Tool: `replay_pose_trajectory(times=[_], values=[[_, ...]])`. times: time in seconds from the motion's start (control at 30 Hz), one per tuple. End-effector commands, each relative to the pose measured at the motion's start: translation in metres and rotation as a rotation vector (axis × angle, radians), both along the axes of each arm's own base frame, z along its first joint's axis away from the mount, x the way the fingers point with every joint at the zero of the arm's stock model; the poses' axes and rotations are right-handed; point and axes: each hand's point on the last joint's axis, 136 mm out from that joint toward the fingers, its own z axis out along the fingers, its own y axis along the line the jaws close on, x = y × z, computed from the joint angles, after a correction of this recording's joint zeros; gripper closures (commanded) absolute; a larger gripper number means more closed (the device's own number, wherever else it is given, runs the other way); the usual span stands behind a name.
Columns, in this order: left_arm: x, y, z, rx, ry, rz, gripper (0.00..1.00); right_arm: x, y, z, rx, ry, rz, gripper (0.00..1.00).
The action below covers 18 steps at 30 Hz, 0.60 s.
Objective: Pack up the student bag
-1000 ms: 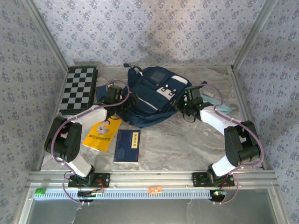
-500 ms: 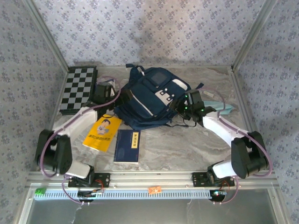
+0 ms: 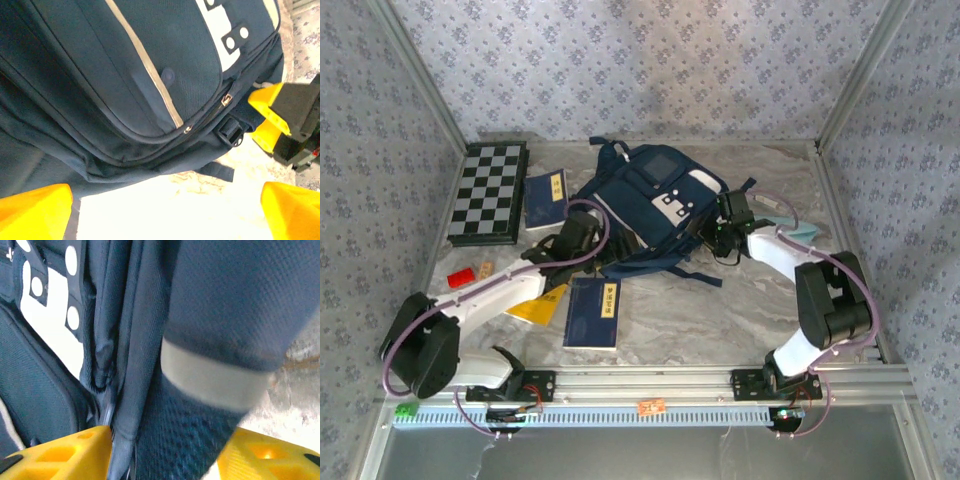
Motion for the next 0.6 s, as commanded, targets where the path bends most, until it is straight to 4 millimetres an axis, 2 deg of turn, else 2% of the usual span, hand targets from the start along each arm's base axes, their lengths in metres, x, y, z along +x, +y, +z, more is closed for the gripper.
replay_pose_trajectory(times=[0.0,0.1,0.23,0.3,0.43,0.57], values=[[0.010,-0.009,-0.014,-0.027,0.000,0.050,0.04,0.017,0.004,0.006,0.004,-0.016,0.002,0.52],[0.018,-0.014,-0.028,-0.019,0.015,0.067,0.04,0.027,0.007,0.009,0.011,-0.034,0.009,0.67],[0.032,-0.017,-0.032,0.017,-0.020,0.084,0.04,0.037,0.012,0.024,0.040,-0.083,0.023,0.90],[0.040,-0.016,-0.033,0.043,-0.041,0.090,0.04,0.040,0.014,0.033,0.038,-0.106,0.036,0.97],[0.062,-0.014,-0.034,0.070,-0.084,0.099,0.04,0.037,0.017,0.050,0.067,-0.127,0.065,1.00],[0.094,-0.004,-0.024,0.081,-0.138,0.115,0.05,0.031,0.027,0.059,0.111,-0.141,0.074,1.00]])
